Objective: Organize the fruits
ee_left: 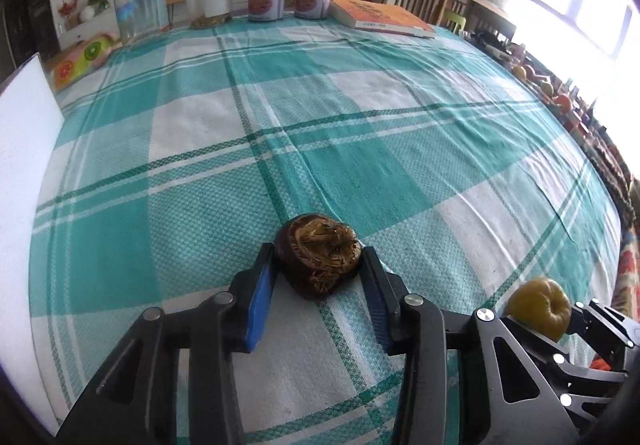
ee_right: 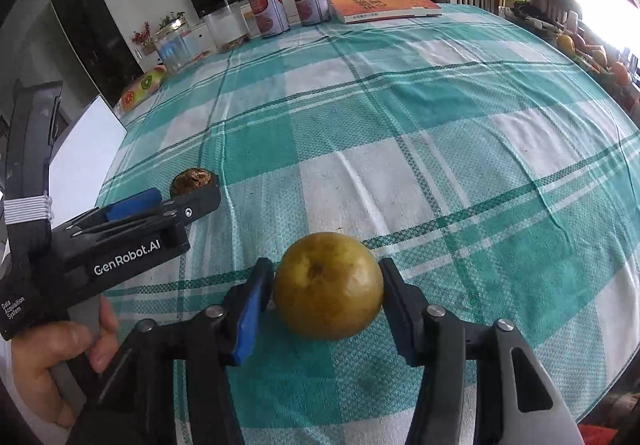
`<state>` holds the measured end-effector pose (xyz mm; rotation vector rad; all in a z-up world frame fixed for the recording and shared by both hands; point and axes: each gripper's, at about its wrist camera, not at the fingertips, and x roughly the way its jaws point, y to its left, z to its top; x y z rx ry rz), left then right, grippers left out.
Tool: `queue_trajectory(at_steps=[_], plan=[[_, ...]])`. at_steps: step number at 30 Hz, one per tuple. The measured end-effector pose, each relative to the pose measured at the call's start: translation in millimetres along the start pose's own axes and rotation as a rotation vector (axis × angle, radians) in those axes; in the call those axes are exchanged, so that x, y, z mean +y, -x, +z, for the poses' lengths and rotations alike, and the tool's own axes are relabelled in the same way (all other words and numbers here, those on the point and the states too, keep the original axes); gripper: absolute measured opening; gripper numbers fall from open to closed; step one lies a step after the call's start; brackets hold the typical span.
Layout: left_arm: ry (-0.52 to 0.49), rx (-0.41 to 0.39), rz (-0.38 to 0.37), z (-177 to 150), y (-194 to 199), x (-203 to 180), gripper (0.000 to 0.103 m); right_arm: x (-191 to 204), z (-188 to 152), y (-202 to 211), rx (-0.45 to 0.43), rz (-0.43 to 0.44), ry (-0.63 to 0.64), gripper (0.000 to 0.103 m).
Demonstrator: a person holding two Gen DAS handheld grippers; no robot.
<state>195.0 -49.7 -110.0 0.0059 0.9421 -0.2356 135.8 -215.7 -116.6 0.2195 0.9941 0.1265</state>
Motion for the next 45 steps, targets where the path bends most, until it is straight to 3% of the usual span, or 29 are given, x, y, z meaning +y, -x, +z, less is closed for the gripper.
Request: queue_trajectory(at_steps=[3, 6, 8, 11, 14, 17, 20, 24, 28, 30, 32, 35, 38, 40, 43, 45], plan=[[0.036, 0.012, -0.038, -7.8, 10.2, 1.2, 0.043, -13.6, -6.7, 12.0, -0.005, 0.05, -0.073, 0.049], [0.16, 0.039, -0.182, -20.8, 40.7, 10.8, 0.043, -42.4, -16.4, 19.4, 0.028, 0.318, -0.322, 0.049], [0.222, 0.058, -0.308, -31.2, 72.9, 14.7, 0.043, -44.7, -18.7, 22.7, 0.066, 0.427, -0.398, 0.049], [0.265, 0.017, -0.46, -44.9, 142.8, 28.1, 0.043, -15.1, -9.0, 43.6, 0.07, 0.496, -0.332, 0.049], [0.282, -0.09, -0.484, -53.5, 217.2, 64.1, 0.043, 48.5, 4.5, 68.9, 0.088, 0.595, -0.2, 0.049], [0.331, -0.187, -0.367, -65.4, 269.5, 118.4, 0.044, 134.3, 8.6, 87.8, 0.126, 0.666, 0.007, 0.049], [0.394, -0.202, -0.122, -82.8, 281.9, 179.3, 0.044, 226.7, -2.9, 95.5, 0.173, 0.705, 0.25, 0.049], [0.506, -0.097, 0.151, -118.5, 258.1, 249.6, 0.044, 327.7, -34.7, 77.6, 0.251, 0.65, 0.528, 0.049], [0.566, 0.012, 0.262, -148.1, 235.3, 279.3, 0.047, 387.5, -66.5, 45.4, 0.346, 0.597, 0.659, 0.049], [0.568, 0.034, 0.291, -154.4, 232.7, 284.4, 0.065, 406.1, -74.8, 31.7, 0.378, 0.571, 0.692, 0.05], [0.558, 0.029, 0.322, -156.6, 237.7, 284.4, 0.074, 416.2, -76.6, 26.3, 0.383, 0.551, 0.692, 0.053], [0.55, -0.027, 0.375, -154.1, 259.2, 281.3, 0.077, 417.7, -67.5, 40.7, 0.361, 0.548, 0.676, 0.058], [0.558, -0.094, 0.528, -144.0, 288.6, 268.3, 0.087, 411.8, -52.8, 75.7, 0.272, 0.523, 0.68, 0.076], [0.555, -0.143, 0.591, -139.5, 308.1, 256.7, 0.087, 405.5, -42.7, 98.6, 0.208, 0.494, 0.672, 0.093], [0.523, -0.183, 0.553, -135.0, 324.3, 242.9, 0.092, 392.9, -38.3, 122.1, 0.119, 0.427, 0.658, 0.101], [0.516, -0.153, 0.511, -138.3, 325.2, 246.2, 0.093, 389.4, -43.8, 124.9, 0.088, 0.375, 0.65, 0.103]])
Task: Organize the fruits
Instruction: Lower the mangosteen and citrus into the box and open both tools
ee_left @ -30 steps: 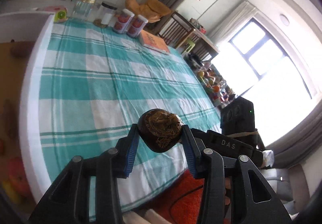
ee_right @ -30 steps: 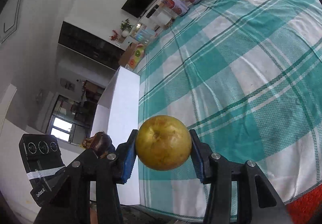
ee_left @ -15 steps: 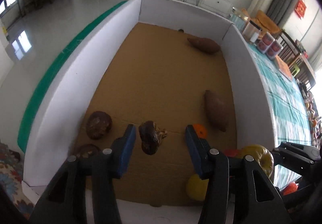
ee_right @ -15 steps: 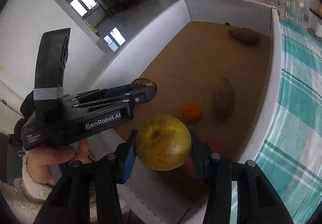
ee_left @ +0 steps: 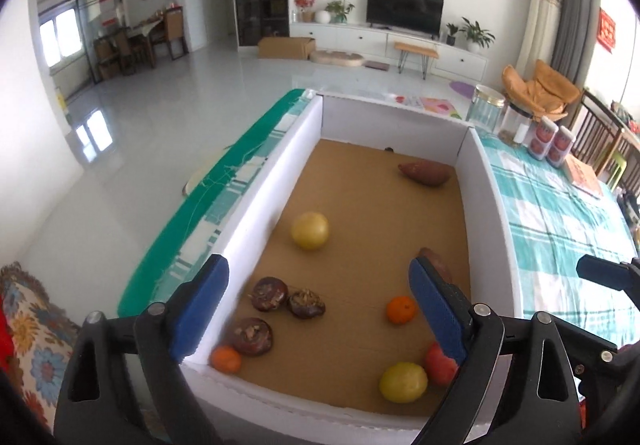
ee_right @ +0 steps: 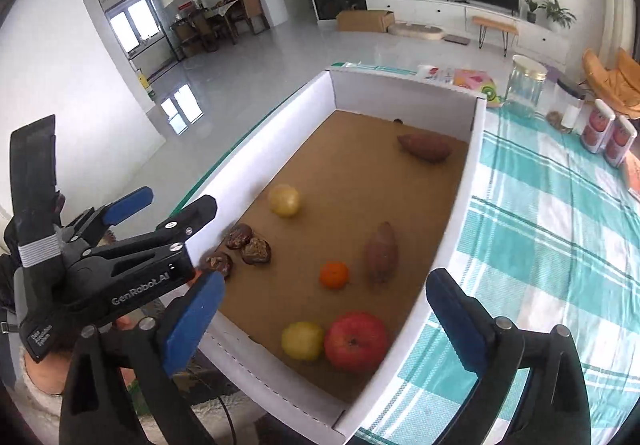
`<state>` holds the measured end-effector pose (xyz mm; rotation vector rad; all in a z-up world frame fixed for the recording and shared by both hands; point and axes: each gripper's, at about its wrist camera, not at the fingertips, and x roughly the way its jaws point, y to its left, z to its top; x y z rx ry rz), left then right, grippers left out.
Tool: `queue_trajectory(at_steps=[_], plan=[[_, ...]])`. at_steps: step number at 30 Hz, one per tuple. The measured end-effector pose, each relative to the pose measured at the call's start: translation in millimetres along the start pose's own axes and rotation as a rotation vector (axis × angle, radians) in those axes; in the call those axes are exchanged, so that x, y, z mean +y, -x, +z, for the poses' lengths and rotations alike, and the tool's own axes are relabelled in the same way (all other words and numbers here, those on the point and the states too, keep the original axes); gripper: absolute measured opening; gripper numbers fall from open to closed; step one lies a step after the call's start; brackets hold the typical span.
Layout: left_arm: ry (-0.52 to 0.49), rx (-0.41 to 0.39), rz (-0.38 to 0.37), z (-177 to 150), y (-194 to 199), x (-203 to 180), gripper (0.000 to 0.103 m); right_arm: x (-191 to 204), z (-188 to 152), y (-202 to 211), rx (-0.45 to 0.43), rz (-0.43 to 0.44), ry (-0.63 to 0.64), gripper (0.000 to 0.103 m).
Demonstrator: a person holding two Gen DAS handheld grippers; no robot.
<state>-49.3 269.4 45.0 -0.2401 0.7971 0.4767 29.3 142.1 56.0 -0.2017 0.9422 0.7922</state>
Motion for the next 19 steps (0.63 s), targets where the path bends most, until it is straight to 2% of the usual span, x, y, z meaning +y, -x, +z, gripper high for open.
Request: queue_trajectory(at_steps=[2, 5, 14, 19], plan=[[0.002, 0.039, -0.015, -2.8, -6.3, 5.5, 0.093, -0.6, -10.1, -1.1, 0.028, -0.044, 0.003, 0.103], [0.008, 0.075, 0.066, -7.2, -15.5, 5.7, 0.093, 0.7, -18.6, -7.9, 0.068, -0.083, 0.009, 0.103], [-0.02, 0.059, 0.161, -10.1, -11.9, 10.4, 0.093, 1.8, -22.2, -13.8, 0.093, -0.102, 0.028, 0.103], [-0.012, 0.095, 0.209, -11.3, -17.0, 11.5, 0.093, 6.8, -20.5, -15.1, 0.089, -0.095, 0.037, 0.103]])
